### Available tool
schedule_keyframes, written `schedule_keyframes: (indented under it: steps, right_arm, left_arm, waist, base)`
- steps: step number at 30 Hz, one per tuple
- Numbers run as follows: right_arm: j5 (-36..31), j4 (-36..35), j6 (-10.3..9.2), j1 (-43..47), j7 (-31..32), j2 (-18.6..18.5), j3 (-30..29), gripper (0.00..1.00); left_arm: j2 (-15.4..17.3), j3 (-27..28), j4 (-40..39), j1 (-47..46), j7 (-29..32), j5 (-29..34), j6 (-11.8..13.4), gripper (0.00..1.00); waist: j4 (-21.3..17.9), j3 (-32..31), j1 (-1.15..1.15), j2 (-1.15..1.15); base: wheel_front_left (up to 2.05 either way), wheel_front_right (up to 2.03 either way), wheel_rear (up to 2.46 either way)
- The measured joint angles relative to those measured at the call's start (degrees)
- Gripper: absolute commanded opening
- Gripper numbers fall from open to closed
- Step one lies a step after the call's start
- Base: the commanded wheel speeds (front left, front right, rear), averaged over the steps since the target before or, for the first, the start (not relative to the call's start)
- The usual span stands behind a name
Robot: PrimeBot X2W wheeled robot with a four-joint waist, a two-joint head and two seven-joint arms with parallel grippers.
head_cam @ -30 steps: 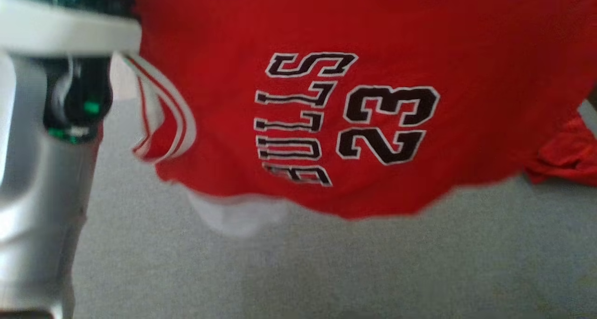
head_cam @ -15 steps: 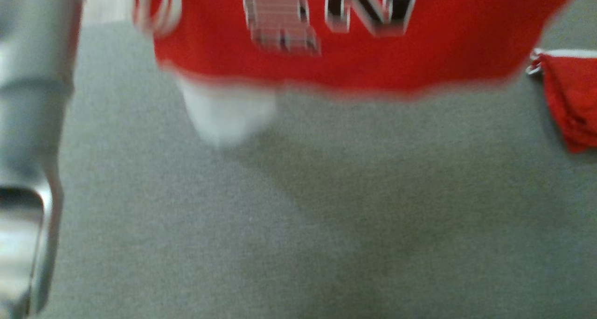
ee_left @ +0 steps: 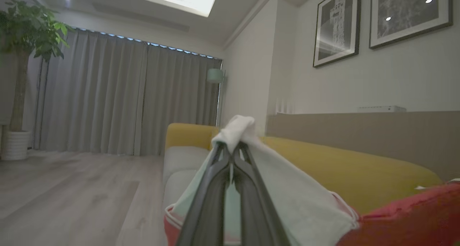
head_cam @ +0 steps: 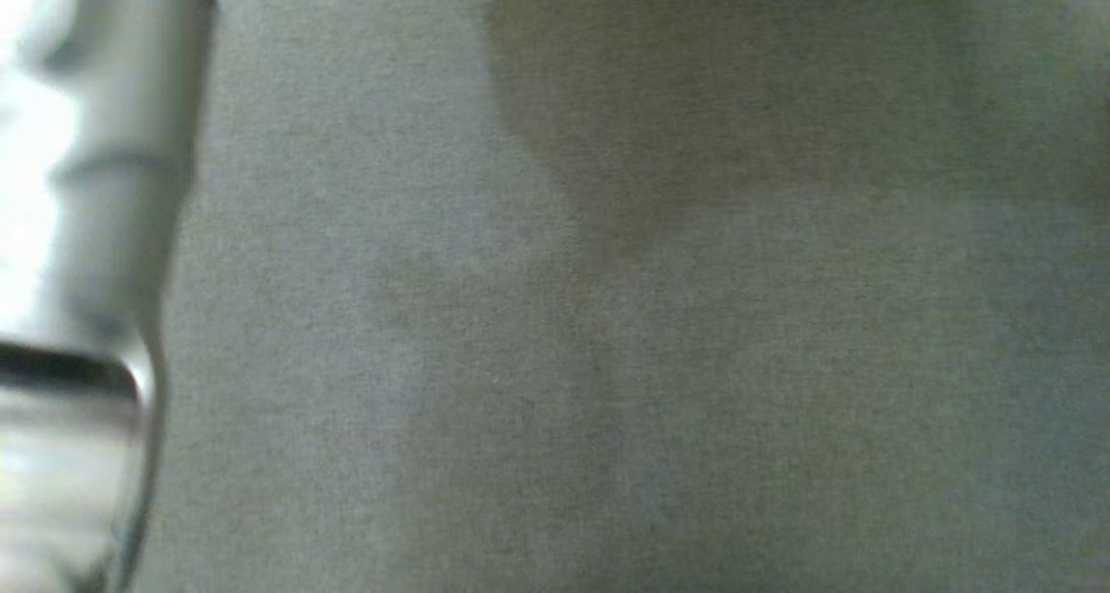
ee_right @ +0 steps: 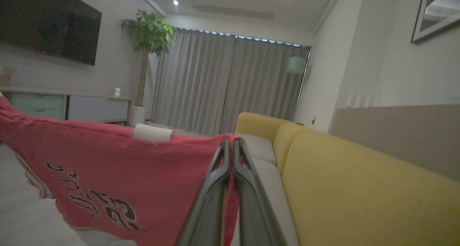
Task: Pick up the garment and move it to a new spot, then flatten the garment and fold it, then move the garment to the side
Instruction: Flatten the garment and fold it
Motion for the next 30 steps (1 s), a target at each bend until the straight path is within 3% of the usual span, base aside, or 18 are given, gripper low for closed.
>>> schedule_keyframes:
  steps: [5,10,18,24,30]
  right_arm:
    - [0.02,2.35,0.00,11.07,0.01,2.48,-0.08,0.00]
    - [0.76,3.16,0.00,27.90,0.02,3.05,-3.41,0.00]
    - [-1.01,-4.64,0.00,52.35,0.03,4.81,-11.71,0.00]
    - [-3.43,-11.36,0.00,68.69,0.08,7.81,-17.42,0.00]
    - [-4.30,-13.12,0.00,72.27,0.11,10.43,-19.71,0.00]
  left_arm:
    - [1.78,-3.07,-5.81,16.58,-0.21,-1.35,-0.03,0.00]
    - [7.04,-4.97,-17.46,42.18,-0.27,-3.75,-0.07,0.00]
    - [12.71,-6.95,-36.19,76.59,1.75,-6.23,8.34,0.00]
    - [14.25,-7.64,-46.06,88.07,3.69,-8.40,13.81,0.00]
    - [14.08,-7.31,-46.99,88.39,4.85,-9.57,14.82,0.00]
  waist:
    - [0.58,-1.28,-0.01,0.00]
    - [0.34,-6.41,-0.03,0.00]
    - [-0.45,-14.35,-0.04,0.01]
    - [-0.71,-18.21,-0.04,0.01]
    - [-1.29,-18.83,-0.03,0.01]
  base:
    - [0.00,0.00,0.00]
    - [0.00,0.00,0.00]
    - [0.00,0.00,0.00]
    - [0.00,0.00,0.00]
    - [0.00,0.00,0.00]
